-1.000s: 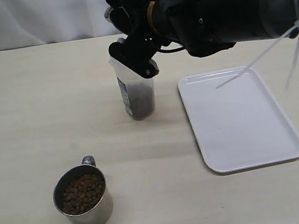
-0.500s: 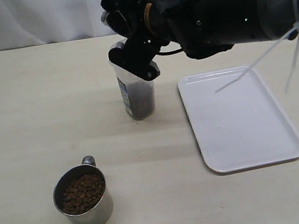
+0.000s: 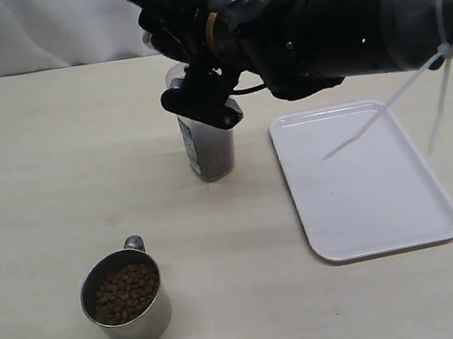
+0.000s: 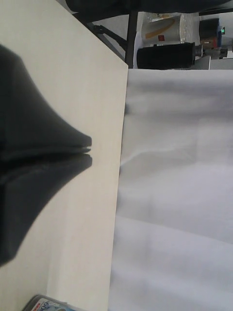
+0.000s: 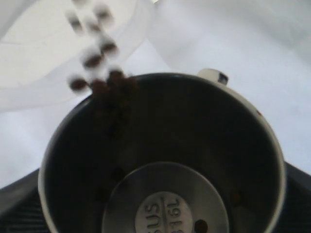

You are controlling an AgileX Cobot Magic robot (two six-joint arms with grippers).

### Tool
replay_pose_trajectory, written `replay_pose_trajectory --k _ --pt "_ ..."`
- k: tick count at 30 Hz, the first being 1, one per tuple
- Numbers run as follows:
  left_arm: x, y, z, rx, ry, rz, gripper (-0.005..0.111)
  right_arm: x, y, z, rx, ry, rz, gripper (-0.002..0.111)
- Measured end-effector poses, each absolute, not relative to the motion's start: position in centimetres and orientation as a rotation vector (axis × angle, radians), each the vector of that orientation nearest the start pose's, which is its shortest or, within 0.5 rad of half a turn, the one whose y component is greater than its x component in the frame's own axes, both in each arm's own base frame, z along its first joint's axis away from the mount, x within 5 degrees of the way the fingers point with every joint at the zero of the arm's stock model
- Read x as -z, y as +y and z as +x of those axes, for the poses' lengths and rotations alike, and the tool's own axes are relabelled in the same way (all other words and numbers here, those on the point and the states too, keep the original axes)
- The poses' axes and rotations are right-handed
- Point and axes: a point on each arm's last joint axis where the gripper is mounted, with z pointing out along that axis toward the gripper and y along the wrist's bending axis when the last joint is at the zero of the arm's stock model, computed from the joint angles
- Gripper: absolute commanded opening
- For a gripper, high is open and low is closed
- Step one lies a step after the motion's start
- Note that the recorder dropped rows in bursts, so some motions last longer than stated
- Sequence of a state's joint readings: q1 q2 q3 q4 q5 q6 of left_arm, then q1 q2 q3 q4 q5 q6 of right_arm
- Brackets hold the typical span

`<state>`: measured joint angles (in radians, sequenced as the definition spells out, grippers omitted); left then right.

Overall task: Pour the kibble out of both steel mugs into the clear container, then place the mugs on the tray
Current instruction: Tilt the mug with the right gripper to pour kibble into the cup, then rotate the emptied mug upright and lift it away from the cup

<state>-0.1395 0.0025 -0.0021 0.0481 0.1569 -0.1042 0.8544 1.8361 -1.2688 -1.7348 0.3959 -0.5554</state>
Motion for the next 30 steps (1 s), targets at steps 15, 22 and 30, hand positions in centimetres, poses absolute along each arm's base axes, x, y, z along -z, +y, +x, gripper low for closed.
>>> replay_pose_trajectory --k 15,22,30 --pt "-20.0 -0.7 5.6 0.144 1.641 0.062 0.000 -25.7 30.0 29.7 1.325 0.228 -2.195 0.004" --pt "-20.0 -0.7 5.6 0.144 1.641 0.062 0.000 -25.7 29.9 29.5 1.367 0.221 -2.205 0.004" --pt "-20.0 -0.7 5.6 0.144 1.641 0.062 0.000 -25.6 30.2 29.1 1.403 0.176 -2.221 0.004"
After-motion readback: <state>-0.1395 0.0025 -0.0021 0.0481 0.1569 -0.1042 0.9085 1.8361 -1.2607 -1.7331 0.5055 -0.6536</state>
